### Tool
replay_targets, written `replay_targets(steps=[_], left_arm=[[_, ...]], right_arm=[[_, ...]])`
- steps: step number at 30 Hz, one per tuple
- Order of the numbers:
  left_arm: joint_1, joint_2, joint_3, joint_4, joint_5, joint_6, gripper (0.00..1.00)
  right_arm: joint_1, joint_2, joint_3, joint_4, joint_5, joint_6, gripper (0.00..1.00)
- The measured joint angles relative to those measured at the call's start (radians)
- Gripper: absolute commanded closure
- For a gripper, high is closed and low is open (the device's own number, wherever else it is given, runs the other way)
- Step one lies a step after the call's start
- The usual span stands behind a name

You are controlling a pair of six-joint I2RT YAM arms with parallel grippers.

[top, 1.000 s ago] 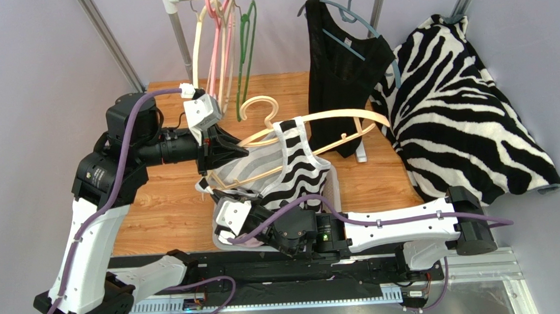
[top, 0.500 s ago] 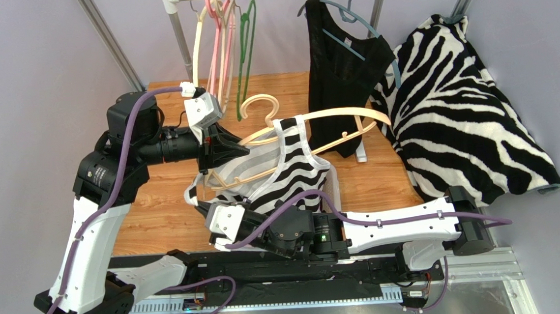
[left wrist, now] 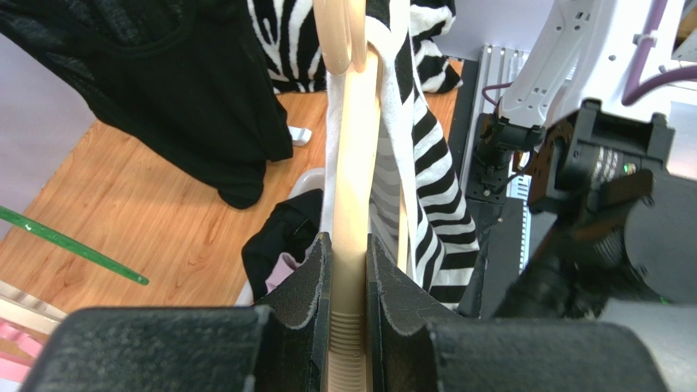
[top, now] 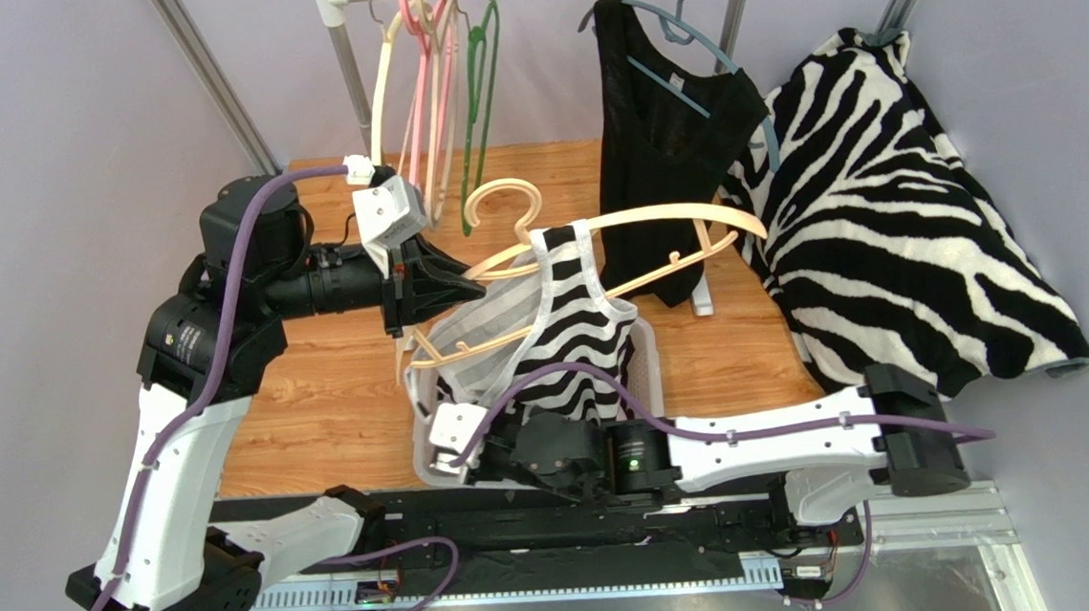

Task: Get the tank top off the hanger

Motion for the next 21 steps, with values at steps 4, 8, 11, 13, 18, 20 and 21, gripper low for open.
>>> replay_targets(steps=[4, 8, 11, 13, 18, 20, 21], left_arm=[[0.001, -0.002, 0.0, 0.0, 0.001, 0.0, 0.96], [0.004, -0.004, 0.0, -0.001, 0.002, 0.0, 0.96], [0.004, -0.005, 0.0, -0.002, 0.002, 0.005, 0.96], [0.004, -0.005, 0.0, -0.008, -0.002, 0.015, 0.96], [0.005, -0.014, -0.002, -0.026, -0.031, 0.06, 0.96], [0.005, -0.027, -0.012, -0.033, -0.054, 0.087, 0.96], [0.005, -0.033, -0.018, -0.037, -0.063, 0.098, 0.96]], right_arm=[[-0.016, -0.154, -0.126, -0.061, 0.089, 0.029, 1.0], [-0.038, -0.353, -0.209, -0.113, 0.181, 0.053, 0.6], [-0.045, -0.458, -0.217, -0.166, 0.233, 0.068, 0.23], [-0.045, -0.498, -0.213, -0.209, 0.251, 0.077, 0.15], [-0.045, -0.53, -0.142, -0.368, 0.251, 0.087, 0.19], [-0.044, -0.544, -0.093, -0.411, 0.237, 0.091, 0.23], [-0.044, -0.554, -0.065, -0.425, 0.23, 0.092, 0.25]])
